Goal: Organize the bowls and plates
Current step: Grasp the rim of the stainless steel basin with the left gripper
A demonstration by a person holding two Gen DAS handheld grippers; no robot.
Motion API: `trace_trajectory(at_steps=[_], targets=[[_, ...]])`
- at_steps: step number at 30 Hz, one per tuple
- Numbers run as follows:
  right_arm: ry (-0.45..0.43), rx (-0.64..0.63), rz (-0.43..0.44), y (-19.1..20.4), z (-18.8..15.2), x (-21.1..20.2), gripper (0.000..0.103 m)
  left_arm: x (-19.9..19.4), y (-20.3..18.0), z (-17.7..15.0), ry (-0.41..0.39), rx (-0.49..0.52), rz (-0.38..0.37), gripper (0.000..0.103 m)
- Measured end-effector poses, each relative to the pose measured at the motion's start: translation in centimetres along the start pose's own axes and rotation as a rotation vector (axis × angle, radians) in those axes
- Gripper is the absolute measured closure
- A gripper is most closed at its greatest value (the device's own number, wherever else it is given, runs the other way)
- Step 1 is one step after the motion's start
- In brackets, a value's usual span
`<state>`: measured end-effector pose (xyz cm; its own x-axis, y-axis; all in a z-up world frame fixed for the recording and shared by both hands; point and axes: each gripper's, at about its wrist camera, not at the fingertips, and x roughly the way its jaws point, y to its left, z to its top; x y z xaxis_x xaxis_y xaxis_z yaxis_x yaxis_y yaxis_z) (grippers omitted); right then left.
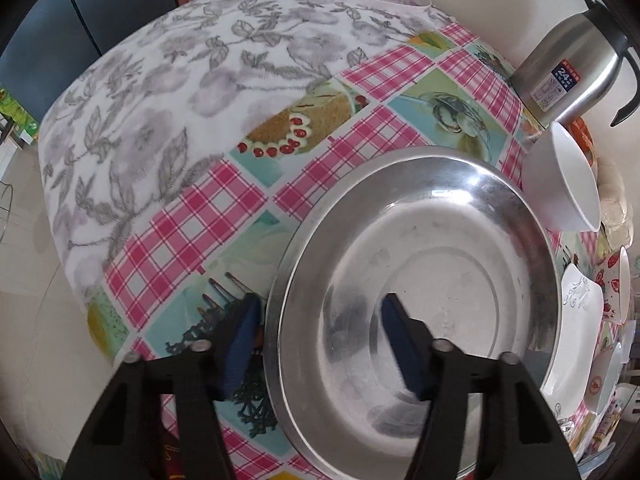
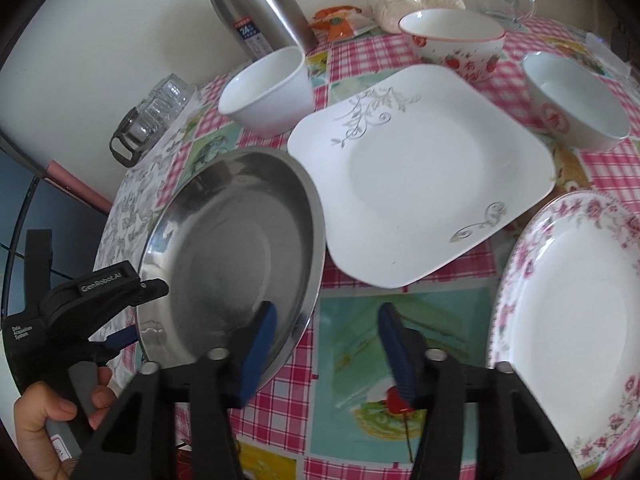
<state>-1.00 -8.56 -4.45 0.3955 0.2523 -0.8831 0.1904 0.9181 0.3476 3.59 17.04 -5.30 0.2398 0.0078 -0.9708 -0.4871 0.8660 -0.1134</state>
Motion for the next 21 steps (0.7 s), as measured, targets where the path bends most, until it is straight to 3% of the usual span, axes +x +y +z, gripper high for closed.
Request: trace_trajectory(at_steps=[3,9,21], targets=[[0.014,0.007,0.011,0.1,0.2,0.8,0.070,0.6,-0.1,0.4,0.005,0.009,0.016,0.056],[0.011,0.018,0.031,0.2,0.4,1.5,0.081,1.2,-0.1,0.6,-0.001,0.038,0.051,0.068],[0.027,0.010,0.026,0.5,0.8,2.7,0.082,2.1,-0.5,1.6,-0.036,0.047,0.057,0.070]])
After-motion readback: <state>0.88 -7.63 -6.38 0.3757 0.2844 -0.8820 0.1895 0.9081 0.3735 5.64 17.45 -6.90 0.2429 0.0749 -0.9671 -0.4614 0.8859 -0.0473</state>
